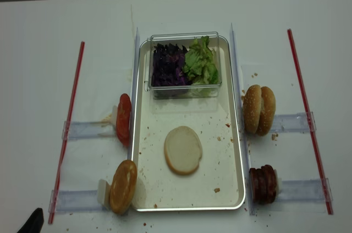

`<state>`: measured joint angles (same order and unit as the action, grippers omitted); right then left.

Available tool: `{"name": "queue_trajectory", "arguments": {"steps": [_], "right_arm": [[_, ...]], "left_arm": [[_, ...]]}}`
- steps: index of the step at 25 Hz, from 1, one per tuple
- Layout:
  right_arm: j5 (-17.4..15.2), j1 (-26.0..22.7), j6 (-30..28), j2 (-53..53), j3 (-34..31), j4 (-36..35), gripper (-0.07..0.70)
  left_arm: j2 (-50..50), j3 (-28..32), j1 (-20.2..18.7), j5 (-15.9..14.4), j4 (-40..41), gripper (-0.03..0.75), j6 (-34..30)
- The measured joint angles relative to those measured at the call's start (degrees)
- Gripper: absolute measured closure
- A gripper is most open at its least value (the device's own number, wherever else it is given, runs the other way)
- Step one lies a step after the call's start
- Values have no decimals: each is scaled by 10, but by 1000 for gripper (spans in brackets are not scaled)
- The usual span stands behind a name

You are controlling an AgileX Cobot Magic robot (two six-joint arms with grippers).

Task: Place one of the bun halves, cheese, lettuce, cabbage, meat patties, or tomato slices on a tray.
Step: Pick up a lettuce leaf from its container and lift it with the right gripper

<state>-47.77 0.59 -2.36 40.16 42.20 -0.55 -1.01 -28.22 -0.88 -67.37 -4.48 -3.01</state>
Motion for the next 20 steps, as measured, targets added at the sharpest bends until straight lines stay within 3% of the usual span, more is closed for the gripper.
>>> {"name": "queue_trajectory", "arguments": {"steps": [16,20], "right_arm": [[13,0,0,428,243,-9,-1],[-9,0,0,519,304,-9,-1]], "left_arm": [[0,0,0,0,0,101,0],[0,0,0,0,0,101,0]]}}
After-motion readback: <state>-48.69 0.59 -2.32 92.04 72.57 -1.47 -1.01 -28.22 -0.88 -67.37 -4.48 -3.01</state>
